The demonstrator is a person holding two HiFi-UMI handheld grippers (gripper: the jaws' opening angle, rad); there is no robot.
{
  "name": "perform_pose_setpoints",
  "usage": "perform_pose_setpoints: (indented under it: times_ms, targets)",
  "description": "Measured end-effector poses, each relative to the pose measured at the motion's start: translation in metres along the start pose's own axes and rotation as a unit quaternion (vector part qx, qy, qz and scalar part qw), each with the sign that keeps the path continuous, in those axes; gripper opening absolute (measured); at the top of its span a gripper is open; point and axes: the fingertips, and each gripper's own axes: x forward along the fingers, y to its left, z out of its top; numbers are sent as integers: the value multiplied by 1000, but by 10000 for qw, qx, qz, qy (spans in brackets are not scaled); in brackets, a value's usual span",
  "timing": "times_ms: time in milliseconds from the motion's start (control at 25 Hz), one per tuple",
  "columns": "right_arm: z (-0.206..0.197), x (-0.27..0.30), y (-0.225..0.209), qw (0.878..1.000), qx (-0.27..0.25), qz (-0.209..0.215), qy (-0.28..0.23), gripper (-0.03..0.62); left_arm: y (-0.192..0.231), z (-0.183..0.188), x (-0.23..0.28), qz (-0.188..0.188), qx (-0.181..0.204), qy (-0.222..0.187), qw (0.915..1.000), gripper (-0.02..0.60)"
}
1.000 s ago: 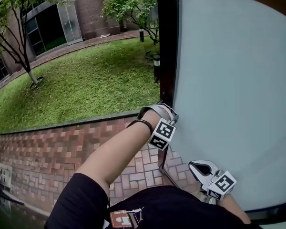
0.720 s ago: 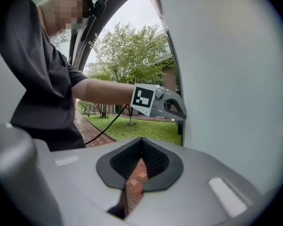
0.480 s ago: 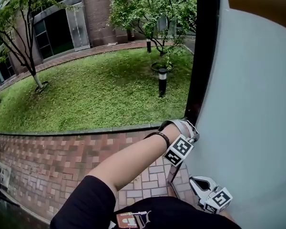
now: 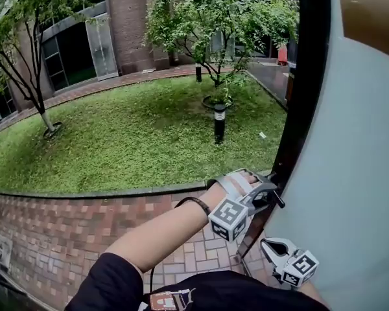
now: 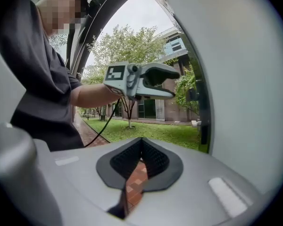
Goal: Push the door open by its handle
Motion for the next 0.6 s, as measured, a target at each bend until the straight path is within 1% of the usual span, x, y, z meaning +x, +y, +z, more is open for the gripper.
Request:
perform_pose_setpoints:
  times_ms: [40,80,120,160,200,240,280,320,360,400,440,480,520,560,600]
  targets:
    - [-2,7,3,10000,14,23,4,0,-6,-5,-26,201,-753,-263,9966,221]
    - [-3,14,6,10000,24,35,18,0,-17,-13,-54,373,-1591,-534,9851,217]
    - [-4,22,8,10000,36,32,29,2,-31,-24,-83,530,-2436,-786,9652,188]
    - [-3,30,10,10000,51,26,27,2,-49,-39,-110,689,-3240,-1005,9382,150]
    - [0,37,10,10000,63,27,17,2,-70,-56,-137,866,-3995,-1182,9050,122]
    - [3,44,10,10000,64,31,9,2,-92,-75,-162,1069,-4708,-1309,8659,90]
    - [6,51,9,10000,56,35,6,2,-115,-95,-186,1309,-5386,-1379,8209,57]
    - [9,58,8,10000,44,42,6,2,-137,-114,-210,1584,-6015,-1394,7705,21]
    - [12,64,7,10000,28,60,11,2,-158,-132,-232,1880,-6544,-1377,7194,5]
    - [13,69,6,10000,8,90,27,2,-176,-145,-253,2179,-6921,-1354,6746,5]
    - [14,73,6,9999,-9,130,53,0,-192,-154,-272,2467,-7153,-1331,6401,5]
    - [13,77,6,9998,-18,175,80,2,-207,-159,-287,2722,-7288,-1297,6148,5]
    - [11,81,6,9997,-20,225,100,2,-221,-163,-298,2924,-7372,-1247,5962,5]
    - [9,86,7,9996,-25,276,113,2,-232,-167,-307,3068,-7428,-1180,5833,5]
    - [8,91,8,9994,-42,327,124,2,-240,-170,-312,3161,-7457,-1097,5762,5]
